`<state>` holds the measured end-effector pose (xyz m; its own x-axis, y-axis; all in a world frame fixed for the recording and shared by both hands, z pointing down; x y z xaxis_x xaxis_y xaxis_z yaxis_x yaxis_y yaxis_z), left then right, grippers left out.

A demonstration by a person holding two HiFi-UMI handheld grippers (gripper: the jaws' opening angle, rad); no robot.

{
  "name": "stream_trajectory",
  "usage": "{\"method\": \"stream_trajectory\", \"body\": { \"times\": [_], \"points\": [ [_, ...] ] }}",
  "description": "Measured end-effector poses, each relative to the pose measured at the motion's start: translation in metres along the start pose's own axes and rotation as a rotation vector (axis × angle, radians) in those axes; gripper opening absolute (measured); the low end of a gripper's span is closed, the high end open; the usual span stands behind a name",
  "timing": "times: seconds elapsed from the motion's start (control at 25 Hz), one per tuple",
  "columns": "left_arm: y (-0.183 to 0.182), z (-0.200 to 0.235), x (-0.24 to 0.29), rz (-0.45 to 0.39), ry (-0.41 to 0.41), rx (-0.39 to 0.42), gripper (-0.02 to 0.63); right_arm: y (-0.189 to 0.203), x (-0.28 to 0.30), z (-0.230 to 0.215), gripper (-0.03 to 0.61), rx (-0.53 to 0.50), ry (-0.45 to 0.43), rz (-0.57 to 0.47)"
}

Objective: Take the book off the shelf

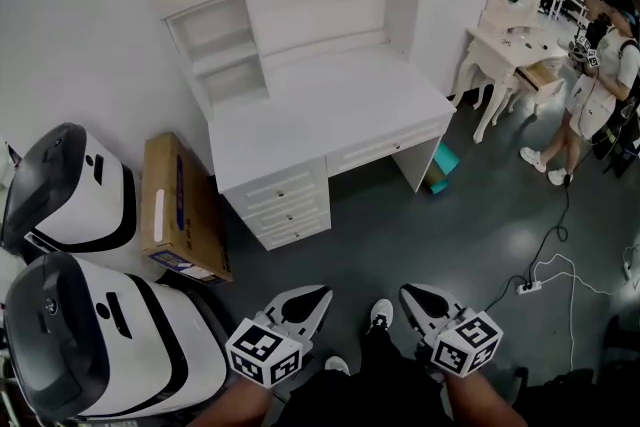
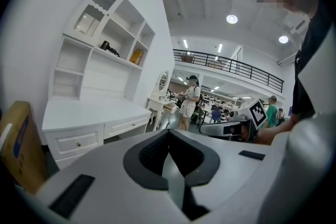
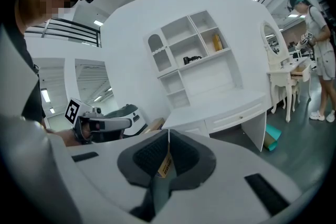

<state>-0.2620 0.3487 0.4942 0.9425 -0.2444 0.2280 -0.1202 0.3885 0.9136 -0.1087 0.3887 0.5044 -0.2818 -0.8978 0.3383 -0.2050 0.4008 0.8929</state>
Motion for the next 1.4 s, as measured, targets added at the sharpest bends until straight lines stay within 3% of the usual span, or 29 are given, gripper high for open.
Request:
{"method": "stream_trajectory", "body": {
  "times": [0.24,0.56,0.88,1.4],
  "points": [
    [-0.017,0.038,0.036,0.028,-0.031,0.005,0.008,-0.023,0.048,-0.039,0.031,0.024,-0.011,-0.007],
    [-0.08,0.087,0.111,0.018,-0.064,0.059,0.008,-0.085,0.102,-0.105,0.031,0.019,-0.039,-0.059],
    [-0.098,0.113,0.174,0.023,-0.09,0.014,0.008,-0.118,0.142,-0.165,0.031,0.014,-0.081,-0.045],
    [-0.119,0.139,0.215,0.038,-0.122,0.015,0.008,-0.131,0.168,-0.202,0.031,0.033,-0.104,-0.013]
  ]
}}
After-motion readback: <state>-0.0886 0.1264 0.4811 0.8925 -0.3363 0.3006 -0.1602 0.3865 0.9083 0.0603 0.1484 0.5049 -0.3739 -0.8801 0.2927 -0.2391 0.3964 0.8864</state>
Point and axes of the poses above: the fingertips, and each gripper's own axes: x forward along the fingers, z to its left, y out of its underside, the point moved 2 cm from there along -x, backward along the fingers, and after that the axes turned 12 degrees about y, right-handed, at the moved point
